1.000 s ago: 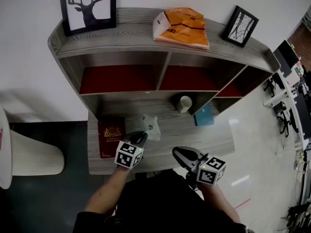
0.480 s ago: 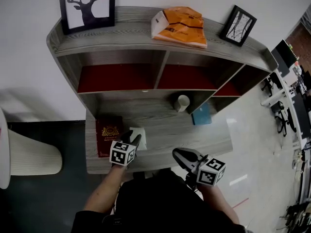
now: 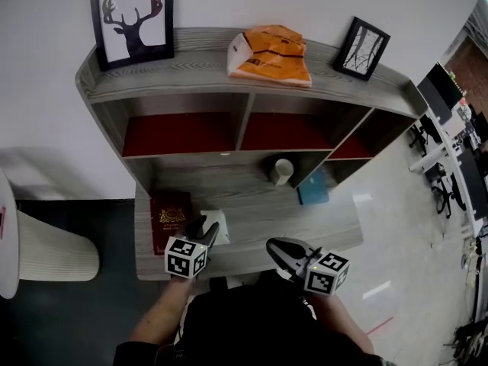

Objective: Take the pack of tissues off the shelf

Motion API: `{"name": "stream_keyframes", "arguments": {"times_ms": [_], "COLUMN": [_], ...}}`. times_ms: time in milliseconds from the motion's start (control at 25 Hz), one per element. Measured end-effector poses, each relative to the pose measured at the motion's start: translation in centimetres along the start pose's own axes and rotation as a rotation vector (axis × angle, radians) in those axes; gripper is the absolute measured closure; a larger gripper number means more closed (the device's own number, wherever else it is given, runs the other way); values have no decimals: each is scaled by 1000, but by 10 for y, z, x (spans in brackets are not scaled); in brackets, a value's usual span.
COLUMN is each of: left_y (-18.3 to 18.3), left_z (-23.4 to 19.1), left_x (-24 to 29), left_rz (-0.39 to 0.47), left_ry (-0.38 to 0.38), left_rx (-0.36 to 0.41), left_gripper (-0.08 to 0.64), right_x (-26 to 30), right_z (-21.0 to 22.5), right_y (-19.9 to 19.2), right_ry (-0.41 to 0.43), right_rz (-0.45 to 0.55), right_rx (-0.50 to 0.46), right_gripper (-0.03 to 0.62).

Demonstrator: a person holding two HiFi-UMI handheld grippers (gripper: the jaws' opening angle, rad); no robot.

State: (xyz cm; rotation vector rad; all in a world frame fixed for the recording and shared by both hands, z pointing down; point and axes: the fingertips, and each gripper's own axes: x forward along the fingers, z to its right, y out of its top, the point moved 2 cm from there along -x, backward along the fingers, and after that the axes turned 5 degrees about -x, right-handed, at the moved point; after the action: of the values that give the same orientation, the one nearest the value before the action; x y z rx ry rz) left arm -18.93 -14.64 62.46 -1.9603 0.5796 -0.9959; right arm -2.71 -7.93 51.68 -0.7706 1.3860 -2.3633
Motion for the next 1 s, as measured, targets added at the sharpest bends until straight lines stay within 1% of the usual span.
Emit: {"name": "stream_keyframes", "arguments": {"times_ms": [120, 200, 320, 400, 480, 600, 680, 840, 920, 1000], "left_y": [13, 23, 43, 57, 71, 91, 105, 133, 146, 157], "left_z": [16, 26, 38, 48, 62, 85, 102, 135, 152, 163], "left_x": [-12, -20, -29, -31, -28, -22, -17, -8, -4, -1], "left_rz": [38, 62, 113, 144, 165, 195, 211, 234, 268, 307], "left_ry": [-8, -14, -1, 11, 19, 31, 51, 117, 147, 186], "left_rx": [20, 20, 10, 8, 6, 6, 25, 101, 105, 97], "left_gripper": [400, 417, 462, 494, 515, 528, 532, 535, 537, 541], "right_x": [7, 11, 6, -4, -16, -29, -36, -48, -56, -64], "right_z": [2, 5, 14, 24, 35, 49, 59, 78, 89, 101], "right_y": [1, 10, 42, 63, 79, 99, 110, 127, 130, 132], "right_ry": [43, 57, 49, 48, 64, 118, 159, 249, 281, 313], "right_rz": [-4, 15, 83, 129, 162, 186, 191, 195, 189, 196], "right_rx": [-7, -33, -134, -179, -185, -192, -209, -249, -258, -247], "right_gripper": [574, 574, 574, 574, 574, 574, 575, 575, 575, 575]}}
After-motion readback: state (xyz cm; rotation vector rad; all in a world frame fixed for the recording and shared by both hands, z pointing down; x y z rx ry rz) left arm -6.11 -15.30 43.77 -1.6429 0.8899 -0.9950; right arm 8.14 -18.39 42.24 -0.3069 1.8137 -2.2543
